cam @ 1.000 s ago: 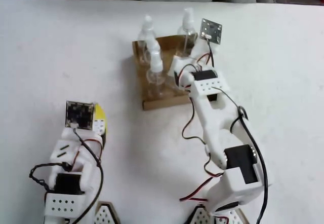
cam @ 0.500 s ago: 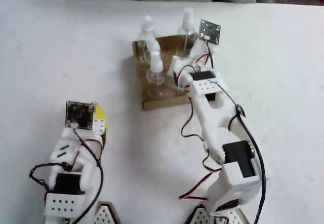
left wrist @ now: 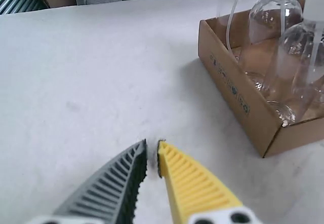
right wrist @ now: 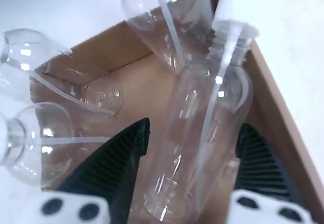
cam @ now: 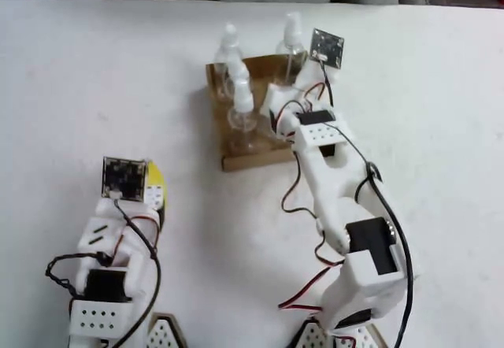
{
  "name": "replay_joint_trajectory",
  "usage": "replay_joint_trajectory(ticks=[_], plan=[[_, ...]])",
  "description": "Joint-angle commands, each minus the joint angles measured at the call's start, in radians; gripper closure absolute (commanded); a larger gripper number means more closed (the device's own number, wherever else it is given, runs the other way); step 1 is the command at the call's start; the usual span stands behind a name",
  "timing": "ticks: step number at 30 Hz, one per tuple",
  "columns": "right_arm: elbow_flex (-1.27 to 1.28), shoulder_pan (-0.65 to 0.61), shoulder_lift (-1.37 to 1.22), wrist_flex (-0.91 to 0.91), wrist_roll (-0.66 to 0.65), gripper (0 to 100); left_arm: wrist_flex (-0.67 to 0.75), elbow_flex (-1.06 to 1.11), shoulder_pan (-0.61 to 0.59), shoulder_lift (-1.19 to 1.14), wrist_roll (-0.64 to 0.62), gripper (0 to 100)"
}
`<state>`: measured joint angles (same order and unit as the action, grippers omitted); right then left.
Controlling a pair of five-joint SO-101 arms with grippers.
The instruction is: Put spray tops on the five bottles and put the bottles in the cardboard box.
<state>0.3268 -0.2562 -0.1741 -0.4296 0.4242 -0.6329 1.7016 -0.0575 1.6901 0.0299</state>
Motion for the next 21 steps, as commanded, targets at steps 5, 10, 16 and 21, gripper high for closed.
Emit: replay_joint_trajectory(ticks=[5,10,16,21], plan=[[-0.06,0.038,-0.05,0.065,-0.005,75.8,0.031,-0.003,-0.01,0.005,0.011,94],[-0.06,0.05,-0.056,0.07,-0.006,75.9,0.031,-0.003,-0.01,0.005,0.011,94],[-0.06,0.061,-0.048,0.07,-0.055,90.8,0.031,-0.003,-0.01,0.005,0.011,94],[-0.055,0.091,-0.053,0.099,-0.068,96.8,0.031,-0.003,-0.01,0.005,0.011,94]])
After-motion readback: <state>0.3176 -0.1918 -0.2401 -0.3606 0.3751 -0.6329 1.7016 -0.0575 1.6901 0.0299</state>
